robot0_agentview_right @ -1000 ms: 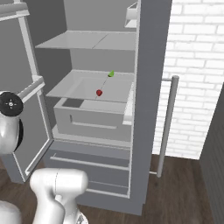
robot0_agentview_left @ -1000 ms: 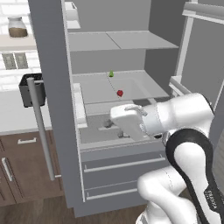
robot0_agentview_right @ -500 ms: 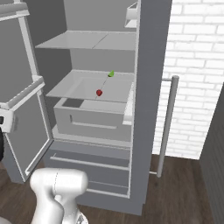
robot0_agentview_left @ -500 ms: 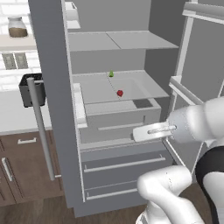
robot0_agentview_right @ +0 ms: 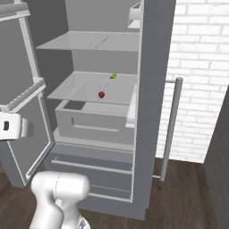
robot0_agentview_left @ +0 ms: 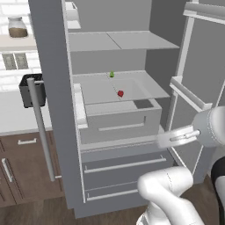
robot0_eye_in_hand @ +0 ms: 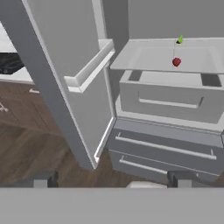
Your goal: Take the strawberry from the fridge and place it on top of the pancake, located on the dining counter.
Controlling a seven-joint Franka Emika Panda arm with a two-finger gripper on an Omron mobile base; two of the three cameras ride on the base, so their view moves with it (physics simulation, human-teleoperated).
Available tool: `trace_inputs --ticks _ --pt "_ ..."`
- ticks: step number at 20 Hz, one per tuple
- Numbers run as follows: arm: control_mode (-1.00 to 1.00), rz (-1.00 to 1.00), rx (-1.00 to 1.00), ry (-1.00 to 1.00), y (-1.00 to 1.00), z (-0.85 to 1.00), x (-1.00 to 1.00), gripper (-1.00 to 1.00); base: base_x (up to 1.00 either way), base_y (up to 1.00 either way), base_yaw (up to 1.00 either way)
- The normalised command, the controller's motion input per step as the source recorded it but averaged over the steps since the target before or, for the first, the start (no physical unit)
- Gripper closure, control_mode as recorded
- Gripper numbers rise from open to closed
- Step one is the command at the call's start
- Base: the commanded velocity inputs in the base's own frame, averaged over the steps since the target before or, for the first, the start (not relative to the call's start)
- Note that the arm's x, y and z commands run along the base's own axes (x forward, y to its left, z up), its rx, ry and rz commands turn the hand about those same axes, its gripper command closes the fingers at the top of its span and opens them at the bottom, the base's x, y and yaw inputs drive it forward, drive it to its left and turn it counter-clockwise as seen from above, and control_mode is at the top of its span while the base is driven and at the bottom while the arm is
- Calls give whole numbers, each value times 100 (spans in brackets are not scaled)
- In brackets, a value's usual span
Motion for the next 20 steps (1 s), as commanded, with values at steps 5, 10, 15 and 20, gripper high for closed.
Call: trace_inputs --ticks 5,10,15,20 --pt "-100 -12 0 1 -8 0 0 -100 0 0 0" --pt "-100 0 0 0 0 0 0 -100 0 0 0" --pt "-100 0 0 2 0 0 0 -100 0 0 0" --pt "100 0 0 3 0 0 3 -100 17 2 -6"
